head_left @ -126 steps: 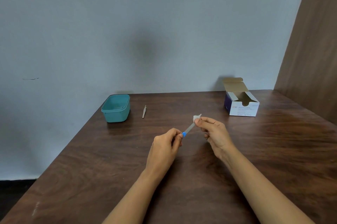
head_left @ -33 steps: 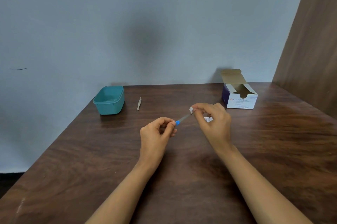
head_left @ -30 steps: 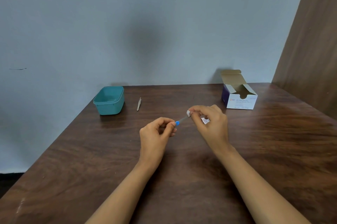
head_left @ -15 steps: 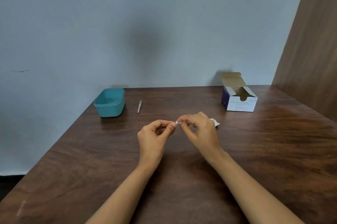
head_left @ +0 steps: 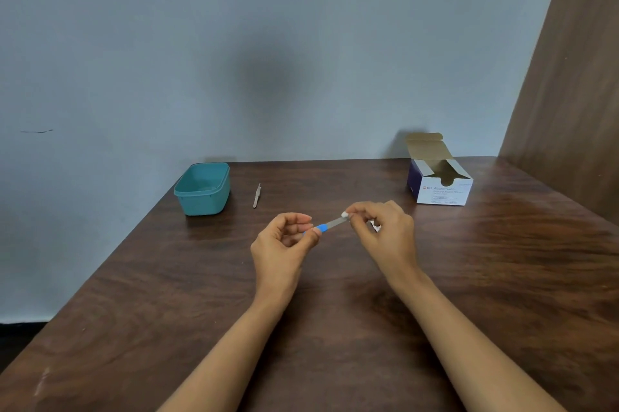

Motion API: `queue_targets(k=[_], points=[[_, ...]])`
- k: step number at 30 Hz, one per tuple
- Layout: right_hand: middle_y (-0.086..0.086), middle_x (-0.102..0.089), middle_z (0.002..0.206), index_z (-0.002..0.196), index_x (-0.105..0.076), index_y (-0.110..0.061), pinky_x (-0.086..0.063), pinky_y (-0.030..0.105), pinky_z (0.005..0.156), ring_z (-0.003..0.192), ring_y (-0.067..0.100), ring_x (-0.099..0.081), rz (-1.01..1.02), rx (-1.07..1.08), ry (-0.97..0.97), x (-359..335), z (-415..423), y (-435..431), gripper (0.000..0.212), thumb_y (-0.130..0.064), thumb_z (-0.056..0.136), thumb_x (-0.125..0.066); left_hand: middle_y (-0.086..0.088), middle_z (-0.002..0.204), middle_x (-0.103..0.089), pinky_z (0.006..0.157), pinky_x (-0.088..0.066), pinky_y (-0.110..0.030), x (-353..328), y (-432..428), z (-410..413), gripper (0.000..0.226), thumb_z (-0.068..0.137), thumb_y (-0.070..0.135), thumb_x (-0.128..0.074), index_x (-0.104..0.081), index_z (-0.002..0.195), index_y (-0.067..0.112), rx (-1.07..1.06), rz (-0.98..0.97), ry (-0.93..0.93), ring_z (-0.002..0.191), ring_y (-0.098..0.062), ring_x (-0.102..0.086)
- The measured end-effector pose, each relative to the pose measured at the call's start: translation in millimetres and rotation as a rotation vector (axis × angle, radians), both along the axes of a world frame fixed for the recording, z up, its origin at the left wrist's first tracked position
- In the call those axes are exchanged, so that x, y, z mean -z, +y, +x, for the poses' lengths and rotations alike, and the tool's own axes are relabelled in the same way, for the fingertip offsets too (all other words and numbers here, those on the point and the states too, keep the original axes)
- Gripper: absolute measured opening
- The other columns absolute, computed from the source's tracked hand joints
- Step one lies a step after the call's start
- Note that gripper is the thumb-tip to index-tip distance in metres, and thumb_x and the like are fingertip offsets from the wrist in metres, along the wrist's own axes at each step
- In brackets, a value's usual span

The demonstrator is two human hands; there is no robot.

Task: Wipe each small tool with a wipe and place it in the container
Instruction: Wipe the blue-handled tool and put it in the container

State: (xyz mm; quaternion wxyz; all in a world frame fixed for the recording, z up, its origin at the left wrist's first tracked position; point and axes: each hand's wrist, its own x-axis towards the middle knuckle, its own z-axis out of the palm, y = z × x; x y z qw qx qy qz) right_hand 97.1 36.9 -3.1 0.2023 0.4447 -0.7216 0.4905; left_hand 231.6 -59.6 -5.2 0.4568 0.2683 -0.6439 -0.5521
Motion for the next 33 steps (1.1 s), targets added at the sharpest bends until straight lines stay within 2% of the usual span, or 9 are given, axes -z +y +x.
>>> queue_targets(k=[5, 8, 11, 16, 20, 22, 25, 28, 33], points=[[-0.009, -0.069, 0.074, 0.086, -0.075, -0.022, -0.048, 0.035, 0.064, 0.072, 0.012, -0.053, -0.032, 0.106, 0.058, 0, -3, 0, 0.021, -0.029, 0.087, -0.056, -0.002, 0.08, -0.073, 0.074, -0.06, -0.029, 1, 2, -1, 0.019, 0.074, 0.004, -0.079, -0.071, 0.085, 0.016, -0.026, -0.009, -0.016, 0.074, -0.02, -0.072], [-0.01, -0.069, 0.073, 0.085, -0.075, -0.022, -0.045, 0.032, 0.063, 0.07, 0.013, -0.052, -0.049, 0.065, 0.138, 1, 3, -1, 0.021, -0.028, 0.086, -0.055, -0.005, 0.08, -0.073, 0.073, -0.06, -0.028, 1, 3, -1, 0.017, 0.074, 0.003, -0.078, -0.07, 0.086, 0.013, -0.014, 0.009, -0.011, 0.074, -0.021, -0.072], [-0.011, -0.068, 0.071, 0.083, -0.074, -0.022, -0.045, 0.026, 0.06, 0.071, 0.012, -0.053, 0.055, -0.076, 0.175, 4, 16, -6, 0.011, -0.023, 0.082, -0.063, -0.013, 0.084, -0.073, 0.075, -0.06, -0.03, -1, 4, -1, 0.018, 0.075, 0.001, -0.078, -0.07, 0.09, 0.007, 0.035, 0.058, 0.027, 0.076, -0.021, -0.072], [-0.011, -0.068, 0.072, 0.086, -0.075, -0.026, -0.044, 0.03, 0.063, 0.074, 0.009, -0.051, 0.099, 0.05, 0.01, 1, -2, -5, 0.009, -0.021, 0.085, -0.068, -0.02, 0.086, -0.071, 0.078, -0.06, -0.036, -3, 5, 0, 0.017, 0.077, -0.003, -0.075, -0.068, 0.091, 0.002, 0.032, 0.134, 0.061, 0.079, -0.028, -0.072], [-0.012, -0.068, 0.074, 0.083, -0.074, -0.026, -0.049, 0.037, 0.069, 0.078, 0.012, -0.053, -0.025, 0.147, -0.121, -1, -13, 7, 0.007, -0.024, 0.085, -0.068, -0.011, 0.08, -0.073, 0.074, -0.06, -0.03, -1, 4, 0, 0.015, 0.075, 0.002, -0.078, -0.07, 0.086, 0.008, 0.004, 0.056, 0.002, 0.074, -0.022, -0.072], [-0.014, -0.069, 0.076, 0.081, -0.074, -0.026, -0.049, 0.033, 0.067, 0.078, 0.011, -0.055, -0.06, 0.083, -0.111, -3, -10, 7, 0.006, -0.022, 0.084, -0.07, -0.007, 0.078, -0.073, 0.072, -0.06, -0.026, -1, 4, 0, 0.015, 0.075, 0.003, -0.079, -0.07, 0.085, 0.01, -0.017, 0.002, -0.034, 0.074, -0.021, -0.072], [-0.013, -0.07, 0.076, 0.082, -0.074, -0.026, -0.044, 0.024, 0.064, 0.077, 0.009, -0.052, 0.051, -0.089, -0.014, -2, 0, 1, 0.009, -0.026, 0.085, -0.066, -0.004, 0.078, -0.072, 0.07, -0.058, -0.021, -2, 6, 1, 0.015, 0.075, 0.005, -0.079, -0.07, 0.084, 0.012, -0.04, -0.078, -0.067, 0.075, -0.018, -0.071], [-0.01, -0.067, 0.072, 0.083, -0.074, -0.023, -0.041, 0.022, 0.065, 0.075, 0.011, -0.05, 0.154, -0.187, 0.111, 2, 15, -7, 0.017, -0.03, 0.085, -0.058, 0.002, 0.078, -0.071, 0.071, -0.057, -0.02, -3, 6, 4, 0.016, 0.075, 0.009, -0.08, -0.07, 0.085, 0.016, -0.03, -0.184, -0.099, 0.075, -0.01, -0.07], [-0.009, -0.068, 0.071, 0.085, -0.074, -0.025, -0.042, 0.027, 0.063, 0.075, 0.013, -0.052, 0.215, -0.077, 0.159, 2, 10, -5, 0.013, -0.029, 0.085, -0.061, 0.007, 0.077, -0.07, 0.071, -0.055, -0.015, -3, 6, 5, 0.016, 0.076, 0.011, -0.079, -0.069, 0.086, 0.017, -0.041, -0.304, -0.102, 0.074, -0.002, -0.067]])
